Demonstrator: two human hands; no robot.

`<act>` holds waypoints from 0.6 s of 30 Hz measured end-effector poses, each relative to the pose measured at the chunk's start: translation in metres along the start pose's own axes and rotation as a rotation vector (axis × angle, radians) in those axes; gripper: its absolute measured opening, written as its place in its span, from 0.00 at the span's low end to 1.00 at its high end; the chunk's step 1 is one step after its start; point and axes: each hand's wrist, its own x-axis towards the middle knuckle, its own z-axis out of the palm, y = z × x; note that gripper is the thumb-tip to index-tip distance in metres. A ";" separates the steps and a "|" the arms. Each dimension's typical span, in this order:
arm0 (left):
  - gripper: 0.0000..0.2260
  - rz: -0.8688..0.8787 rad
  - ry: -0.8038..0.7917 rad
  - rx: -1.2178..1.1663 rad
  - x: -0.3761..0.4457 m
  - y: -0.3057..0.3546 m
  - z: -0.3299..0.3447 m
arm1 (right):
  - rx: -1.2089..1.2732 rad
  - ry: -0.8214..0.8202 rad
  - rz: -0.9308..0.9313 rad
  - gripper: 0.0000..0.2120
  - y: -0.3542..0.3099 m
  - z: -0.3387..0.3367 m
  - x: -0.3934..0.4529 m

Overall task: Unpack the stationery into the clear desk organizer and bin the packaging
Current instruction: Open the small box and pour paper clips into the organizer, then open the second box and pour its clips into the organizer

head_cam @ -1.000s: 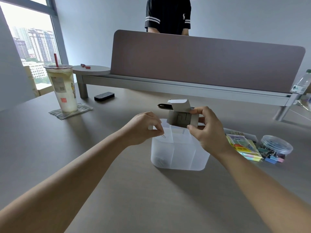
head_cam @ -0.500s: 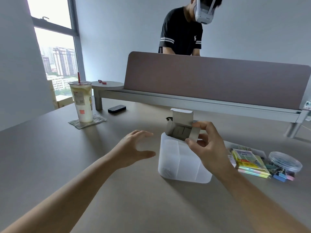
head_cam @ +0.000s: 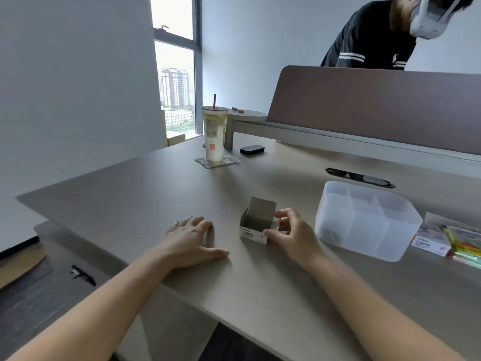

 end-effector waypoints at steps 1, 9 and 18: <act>0.37 -0.012 -0.002 0.021 0.002 -0.001 0.001 | -0.022 0.016 0.009 0.18 0.000 0.006 0.006; 0.38 -0.062 0.011 0.059 0.031 -0.013 -0.001 | -0.094 0.046 0.025 0.23 0.002 0.043 0.070; 0.37 0.083 -0.008 0.009 0.024 0.003 0.003 | -0.498 -0.134 -0.160 0.26 0.007 0.007 0.018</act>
